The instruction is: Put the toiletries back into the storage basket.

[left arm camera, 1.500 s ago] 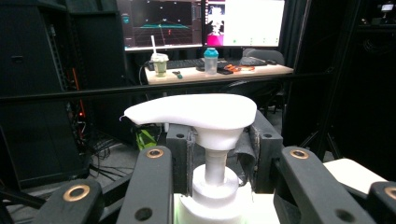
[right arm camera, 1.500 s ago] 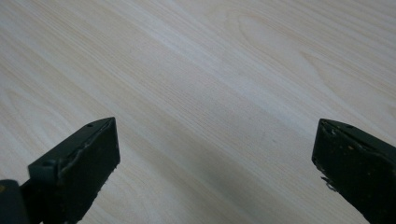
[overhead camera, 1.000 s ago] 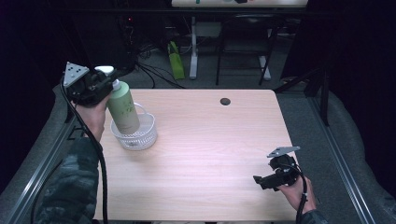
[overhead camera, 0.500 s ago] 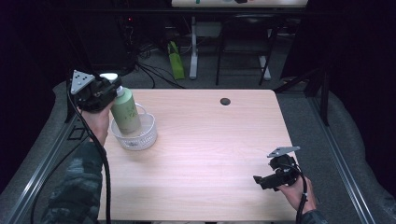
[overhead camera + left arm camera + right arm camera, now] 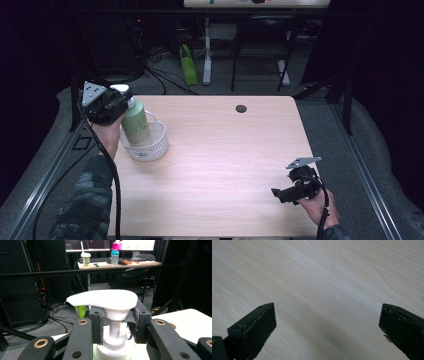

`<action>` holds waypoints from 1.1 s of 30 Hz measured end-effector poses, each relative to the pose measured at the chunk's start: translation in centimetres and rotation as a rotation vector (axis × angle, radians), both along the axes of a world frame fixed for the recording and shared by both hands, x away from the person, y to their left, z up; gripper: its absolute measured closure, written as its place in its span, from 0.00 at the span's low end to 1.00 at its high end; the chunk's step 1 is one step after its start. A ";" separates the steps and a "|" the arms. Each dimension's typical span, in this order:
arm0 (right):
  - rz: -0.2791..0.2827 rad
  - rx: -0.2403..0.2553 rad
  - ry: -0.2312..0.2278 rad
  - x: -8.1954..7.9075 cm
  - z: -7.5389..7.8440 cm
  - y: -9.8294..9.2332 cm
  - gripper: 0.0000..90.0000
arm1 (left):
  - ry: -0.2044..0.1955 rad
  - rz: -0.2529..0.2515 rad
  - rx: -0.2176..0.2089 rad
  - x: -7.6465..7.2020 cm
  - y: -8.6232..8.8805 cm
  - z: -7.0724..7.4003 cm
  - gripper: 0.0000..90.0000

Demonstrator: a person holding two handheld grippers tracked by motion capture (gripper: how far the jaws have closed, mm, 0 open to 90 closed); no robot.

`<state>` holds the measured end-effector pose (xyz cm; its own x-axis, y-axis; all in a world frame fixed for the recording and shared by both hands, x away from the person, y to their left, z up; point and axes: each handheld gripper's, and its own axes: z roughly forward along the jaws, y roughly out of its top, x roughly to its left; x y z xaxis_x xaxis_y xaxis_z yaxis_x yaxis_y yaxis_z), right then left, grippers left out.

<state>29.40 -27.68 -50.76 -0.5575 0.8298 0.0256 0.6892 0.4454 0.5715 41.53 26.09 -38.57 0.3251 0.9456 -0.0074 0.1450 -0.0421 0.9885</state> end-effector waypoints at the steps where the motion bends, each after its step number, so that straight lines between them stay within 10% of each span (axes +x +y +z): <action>1: 0.000 0.000 0.000 0.0 0.0 0.0 0.01 | 0.000 0.000 -0.004 0.0 0.0 -0.1 0.75; 33: -0.003 0.008 -0.010 -0.1 0.1 0.0 0.00 | 0.040 0.005 0.008 0.7 -0.4 -3.0 0.75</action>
<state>29.32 -27.69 -50.65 -0.5553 0.8312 0.0267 0.6850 0.4389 0.5815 42.23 25.64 -41.52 0.3202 0.9473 -0.0130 0.1843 -0.0489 0.9816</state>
